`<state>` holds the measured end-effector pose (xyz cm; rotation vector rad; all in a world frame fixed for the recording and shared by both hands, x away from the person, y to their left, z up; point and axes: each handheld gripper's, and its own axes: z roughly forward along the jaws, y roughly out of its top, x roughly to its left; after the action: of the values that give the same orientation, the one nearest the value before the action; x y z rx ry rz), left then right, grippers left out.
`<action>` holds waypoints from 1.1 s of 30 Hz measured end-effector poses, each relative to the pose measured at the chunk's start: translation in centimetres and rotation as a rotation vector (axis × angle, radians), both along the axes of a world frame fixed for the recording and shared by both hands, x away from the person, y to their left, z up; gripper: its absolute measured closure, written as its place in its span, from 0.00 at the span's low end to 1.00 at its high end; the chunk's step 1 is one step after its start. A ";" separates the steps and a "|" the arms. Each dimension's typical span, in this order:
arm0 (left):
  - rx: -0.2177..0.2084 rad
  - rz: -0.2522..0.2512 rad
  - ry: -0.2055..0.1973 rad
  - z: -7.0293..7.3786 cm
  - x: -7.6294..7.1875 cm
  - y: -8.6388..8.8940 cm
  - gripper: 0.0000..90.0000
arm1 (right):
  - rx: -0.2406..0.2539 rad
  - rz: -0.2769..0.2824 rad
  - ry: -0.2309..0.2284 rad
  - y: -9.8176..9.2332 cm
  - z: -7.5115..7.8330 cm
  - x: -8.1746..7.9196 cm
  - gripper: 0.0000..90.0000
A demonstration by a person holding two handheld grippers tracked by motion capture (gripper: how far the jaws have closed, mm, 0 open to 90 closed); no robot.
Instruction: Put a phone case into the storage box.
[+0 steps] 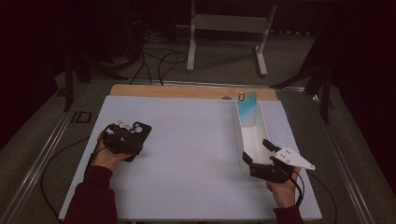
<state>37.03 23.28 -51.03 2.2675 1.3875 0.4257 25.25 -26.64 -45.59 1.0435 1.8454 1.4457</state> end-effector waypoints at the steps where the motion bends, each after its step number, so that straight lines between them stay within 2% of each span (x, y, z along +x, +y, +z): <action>1: 0.001 0.007 0.004 -0.1 0.1 0.0 0.03 | 0.000 0.000 0.000 0.0 0.0 0.0 0.10; 5: -0.005 0.013 0.037 -0.5 0.4 0.3 0.05 | 0.003 -0.004 -0.003 0.0 0.1 0.0 0.10; 16: -0.013 0.015 0.051 -0.9 0.7 0.4 0.09 | 0.017 -0.006 -0.005 -0.1 0.2 -0.1 0.09; 33: -0.027 0.020 0.065 -1.2 0.8 0.5 0.10 | 0.023 0.001 0.001 0.2 0.0 0.0 0.10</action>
<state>37.86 23.78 -52.24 2.2655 1.4397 0.3404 25.21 -26.46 -45.55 1.0545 1.8342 1.4708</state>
